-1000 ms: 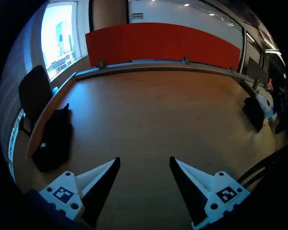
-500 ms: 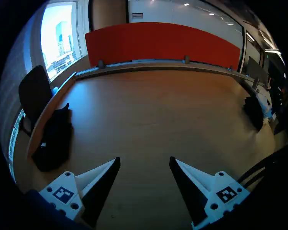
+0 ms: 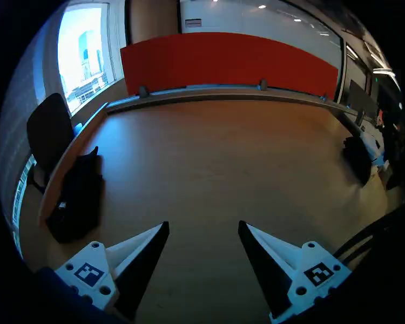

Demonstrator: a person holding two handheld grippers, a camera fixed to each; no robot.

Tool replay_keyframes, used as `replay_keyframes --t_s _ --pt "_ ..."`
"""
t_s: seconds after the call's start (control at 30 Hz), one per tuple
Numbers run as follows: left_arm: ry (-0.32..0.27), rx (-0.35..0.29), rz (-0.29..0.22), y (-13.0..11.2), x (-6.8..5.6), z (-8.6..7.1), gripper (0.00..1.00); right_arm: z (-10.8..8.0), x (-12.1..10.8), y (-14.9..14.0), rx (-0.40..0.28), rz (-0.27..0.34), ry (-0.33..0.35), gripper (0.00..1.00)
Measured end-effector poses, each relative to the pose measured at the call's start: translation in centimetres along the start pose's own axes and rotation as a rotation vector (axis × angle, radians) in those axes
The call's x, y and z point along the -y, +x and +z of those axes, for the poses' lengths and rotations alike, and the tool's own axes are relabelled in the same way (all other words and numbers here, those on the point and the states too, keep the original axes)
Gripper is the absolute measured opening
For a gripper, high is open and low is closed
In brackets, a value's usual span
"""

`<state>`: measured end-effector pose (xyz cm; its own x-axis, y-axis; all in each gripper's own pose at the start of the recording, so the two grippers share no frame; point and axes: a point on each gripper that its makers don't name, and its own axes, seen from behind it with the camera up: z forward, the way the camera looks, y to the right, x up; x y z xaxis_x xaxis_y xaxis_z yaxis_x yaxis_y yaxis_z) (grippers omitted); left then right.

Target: Fold towel

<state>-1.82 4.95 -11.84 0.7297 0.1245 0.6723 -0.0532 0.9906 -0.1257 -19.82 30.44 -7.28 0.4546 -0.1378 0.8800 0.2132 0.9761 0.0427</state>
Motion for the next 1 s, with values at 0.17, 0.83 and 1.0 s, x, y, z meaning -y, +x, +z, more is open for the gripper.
replay_keyframes --t_s 0.17,0.83,1.0 --pt "-0.008 -0.004 -0.002 0.2 -0.2 0.1 0.95 -0.9 -0.1 0.1 -0.025 0.022 0.0 0.36" --pt "-0.024 -0.016 0.0 0.6 -0.2 0.1 0.95 -2.4 0.9 1.5 -0.081 0.024 0.006 0.89" --pt "-0.026 -0.017 -0.002 0.7 -0.2 0.2 0.95 -3.4 1.5 2.9 -0.138 0.043 0.008 0.89"
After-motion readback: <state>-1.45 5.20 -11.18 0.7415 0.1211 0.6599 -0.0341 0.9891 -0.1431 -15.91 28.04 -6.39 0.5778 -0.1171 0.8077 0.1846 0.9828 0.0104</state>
